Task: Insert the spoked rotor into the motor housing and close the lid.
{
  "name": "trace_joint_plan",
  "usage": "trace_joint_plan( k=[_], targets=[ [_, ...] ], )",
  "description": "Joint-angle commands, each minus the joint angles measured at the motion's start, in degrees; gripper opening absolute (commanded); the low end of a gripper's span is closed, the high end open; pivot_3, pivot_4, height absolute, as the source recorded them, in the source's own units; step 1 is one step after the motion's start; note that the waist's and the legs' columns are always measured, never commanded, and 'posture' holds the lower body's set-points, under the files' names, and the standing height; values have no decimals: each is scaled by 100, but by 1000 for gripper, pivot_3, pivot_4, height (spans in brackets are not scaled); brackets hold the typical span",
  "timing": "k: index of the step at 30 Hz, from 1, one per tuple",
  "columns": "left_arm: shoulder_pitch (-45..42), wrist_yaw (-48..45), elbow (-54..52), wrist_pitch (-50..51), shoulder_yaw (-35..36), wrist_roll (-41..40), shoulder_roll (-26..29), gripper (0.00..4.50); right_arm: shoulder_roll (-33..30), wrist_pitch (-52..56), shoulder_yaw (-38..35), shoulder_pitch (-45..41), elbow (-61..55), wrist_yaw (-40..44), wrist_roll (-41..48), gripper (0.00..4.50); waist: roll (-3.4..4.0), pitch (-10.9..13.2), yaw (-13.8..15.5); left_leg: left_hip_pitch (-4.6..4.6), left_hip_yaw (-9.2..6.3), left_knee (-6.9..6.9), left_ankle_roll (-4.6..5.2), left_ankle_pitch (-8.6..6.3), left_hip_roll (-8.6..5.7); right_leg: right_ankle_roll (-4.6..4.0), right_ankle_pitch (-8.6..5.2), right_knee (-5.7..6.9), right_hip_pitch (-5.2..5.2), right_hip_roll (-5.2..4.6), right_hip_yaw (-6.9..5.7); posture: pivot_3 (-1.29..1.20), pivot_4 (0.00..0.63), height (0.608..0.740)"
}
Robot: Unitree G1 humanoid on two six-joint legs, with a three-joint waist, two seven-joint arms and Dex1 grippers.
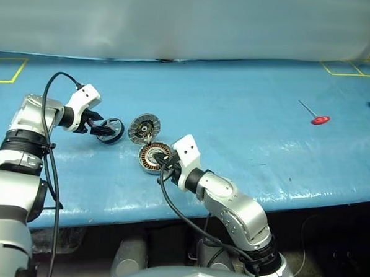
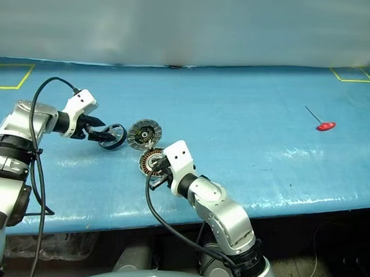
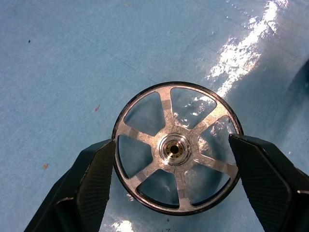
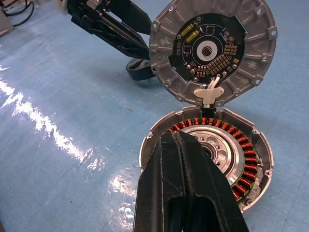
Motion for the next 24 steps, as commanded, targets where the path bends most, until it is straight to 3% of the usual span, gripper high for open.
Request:
trace_joint_plan(
  k=[1,24],
  targets=[
    [-186,-55,84,-92,28,96,-22,4084,79,-135,-6,0,-225,-18,-11,0,0,0,-2,0,0,0,0,0,0,0,0,0,0,0,0,0,150,740],
    [-87,-151,111,-116,7,376,-81,4084,67,-125,-34,37,-262,-68,-15,0,-1,0,0,0,-1,0,0,0,0,0,0,0,0,0,0,0,150,740]
  ],
)
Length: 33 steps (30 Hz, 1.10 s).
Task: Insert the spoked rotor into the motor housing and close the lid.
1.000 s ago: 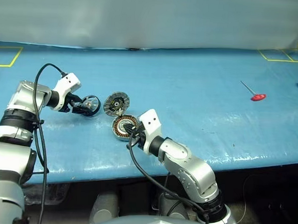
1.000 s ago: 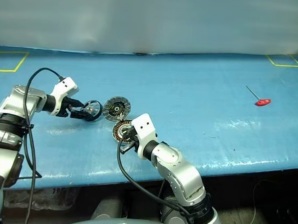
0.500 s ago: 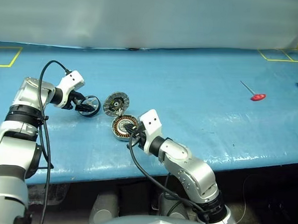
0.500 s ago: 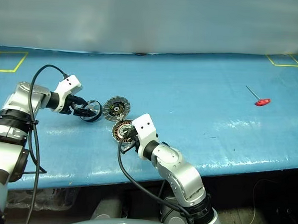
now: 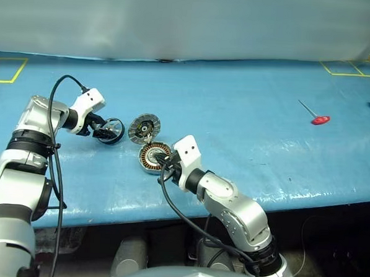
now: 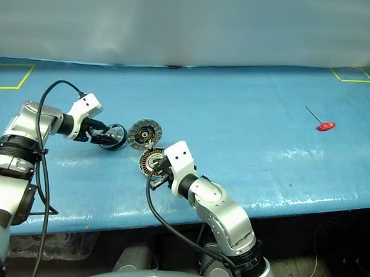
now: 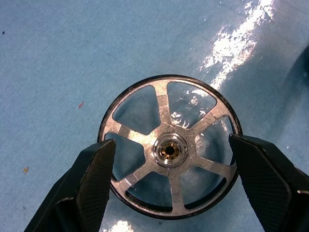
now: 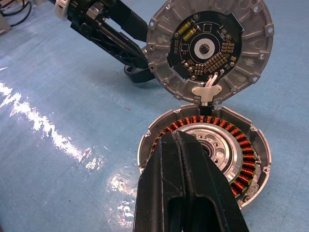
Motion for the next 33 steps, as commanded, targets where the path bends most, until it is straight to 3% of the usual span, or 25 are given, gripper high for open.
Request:
trace_joint_plan(
  k=[1,4,7,33],
  targets=[
    [-63,-11,-14,-75,35,40,29,4084,68,-125,-27,-6,-242,-21,-13,0,0,0,0,0,0,0,0,0,0,0,0,0,0,0,0,0,150,740],
    [-56,-21,-23,-63,38,47,24,4084,71,-131,-22,-6,-237,-21,-15,0,0,0,0,0,0,0,0,0,0,0,0,0,0,0,0,0,150,740],
    [-55,18,-21,-107,45,59,17,3524,77,-133,-19,-6,-233,-25,-17,0,0,0,-1,0,0,0,0,0,0,0,0,0,0,0,0,0,150,740],
    [-263,-134,241,-325,-176,313,-187,3524,101,-154,21,49,-261,-86,-49,0,-1,-1,7,0,0,0,0,0,-1,0,0,0,0,0,0,0,150,740]
  ],
)
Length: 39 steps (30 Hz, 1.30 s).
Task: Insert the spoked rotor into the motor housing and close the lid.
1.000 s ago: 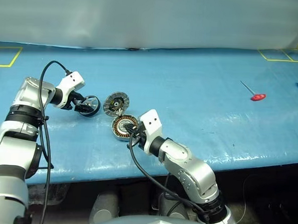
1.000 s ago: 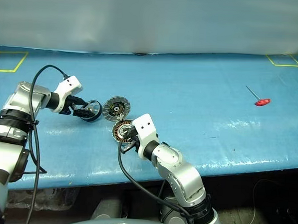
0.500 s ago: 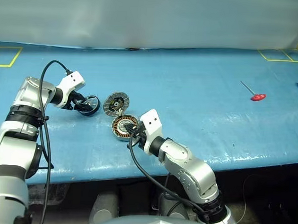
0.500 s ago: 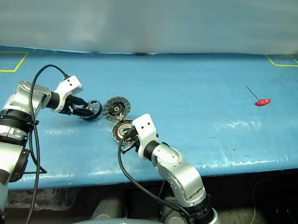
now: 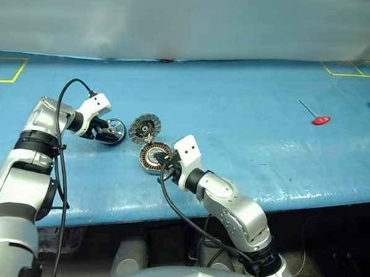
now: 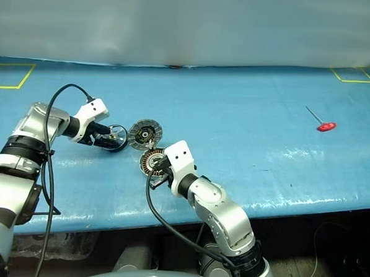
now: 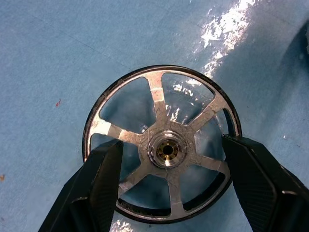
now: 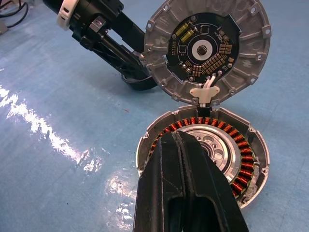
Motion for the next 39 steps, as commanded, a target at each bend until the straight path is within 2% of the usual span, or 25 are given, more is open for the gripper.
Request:
trace_joint_plan(
  k=[1,7,12,13,22,27,32,39],
  targets=[
    [-192,19,49,-117,21,65,3,3524,61,-140,15,19,-262,-5,-16,0,0,0,-1,0,0,0,0,0,0,0,0,0,0,0,0,0,150,740],
    [-195,3,86,-134,27,81,-8,3524,61,-125,11,7,-255,26,-44,0,0,0,-2,0,0,0,0,0,0,0,0,0,0,0,0,0,150,740],
    [-182,-9,83,-126,38,94,58,1978,63,-113,15,-14,-241,44,-50,0,0,-1,-1,1,1,0,0,0,0,0,0,0,1,0,0,0,150,740],
    [-188,-4,92,-132,44,97,77,1847,67,-113,17,-22,-231,46,-51,0,0,-1,2,3,1,0,0,0,0,0,0,2,2,0,1,0,150,740],
    [-122,-28,-205,-208,156,33,333,1847,97,-144,18,-63,-161,74,-57,0,-1,0,-26,1,-1,6,0,0,2,0,0,4,1,1,0,0,150,740],
    [27,0,-610,-119,515,-270,582,1847,113,-161,-3,-77,-128,90,-62,0,-2,1,-38,-2,-3,6,0,0,5,0,0,3,-1,0,0,0,150,740],
    [600,155,-1667,125,1298,-851,942,1847,113,-166,-18,-84,-114,118,-65,0,-3,1,-53,-1,-3,6,1,-1,13,0,0,2,-1,-3,1,0,150,740],
    [1633,411,-3499,746,2376,-1750,1175,1847,19,-159,-141,-139,-46,212,-61,0,-3,1,-42,-1,-7,6,1,0,19,0,0,3,1,-14,-2,0,150,740]
  ],
)
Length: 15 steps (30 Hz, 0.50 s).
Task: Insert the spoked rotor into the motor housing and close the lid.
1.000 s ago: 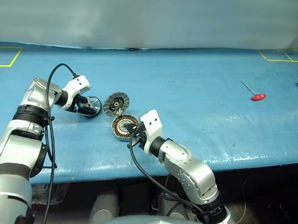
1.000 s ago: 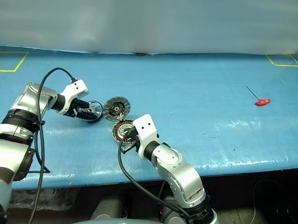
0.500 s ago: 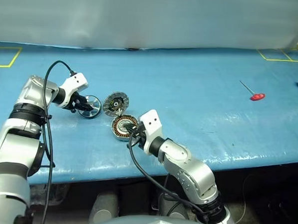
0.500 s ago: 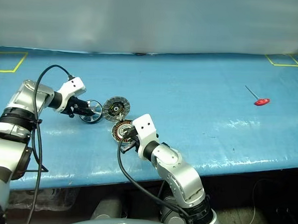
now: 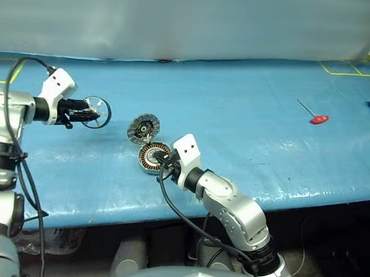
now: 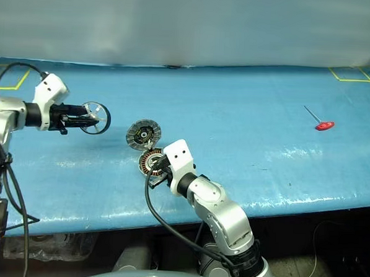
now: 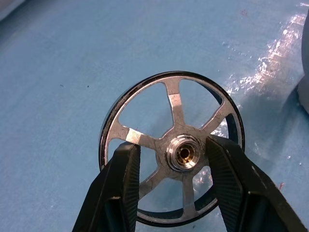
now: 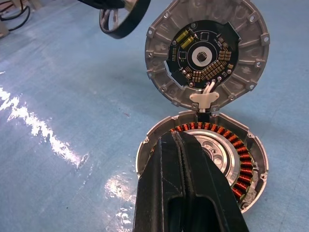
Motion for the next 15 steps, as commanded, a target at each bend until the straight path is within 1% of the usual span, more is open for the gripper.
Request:
trace_joint_plan(
  k=[1,4,8,12,15],
  targets=[
    [322,192,-1088,346,652,-549,115,1847,-37,-86,-138,-88,-103,80,27,0,-1,0,12,0,0,0,0,0,-1,0,0,0,1,-2,0,0,150,740],
    [646,382,-1774,590,1028,-933,61,1847,-119,-75,-218,-113,-86,116,25,0,-1,0,28,1,0,1,0,0,-3,1,0,-1,2,-5,0,0,150,740],
    [954,787,-2724,836,1542,-1501,-153,1847,-237,-58,-374,-96,-89,129,4,0,0,1,43,3,-1,0,-1,1,-3,1,0,0,2,-2,-1,0,150,740],
    [1246,1300,-3788,1068,1920,-2147,-607,1847,-398,-35,-557,0,-99,119,-10,0,-1,0,48,4,0,0,-2,1,-4,1,0,0,5,-2,1,0,150,740],
    [1492,1683,-4493,1260,1943,-2543,-944,1847,-513,-18,-675,69,-94,121,-18,0,-1,0,55,5,-1,0,-2,1,-7,3,1,-1,9,-4,3,0,150,740]
  ],
)
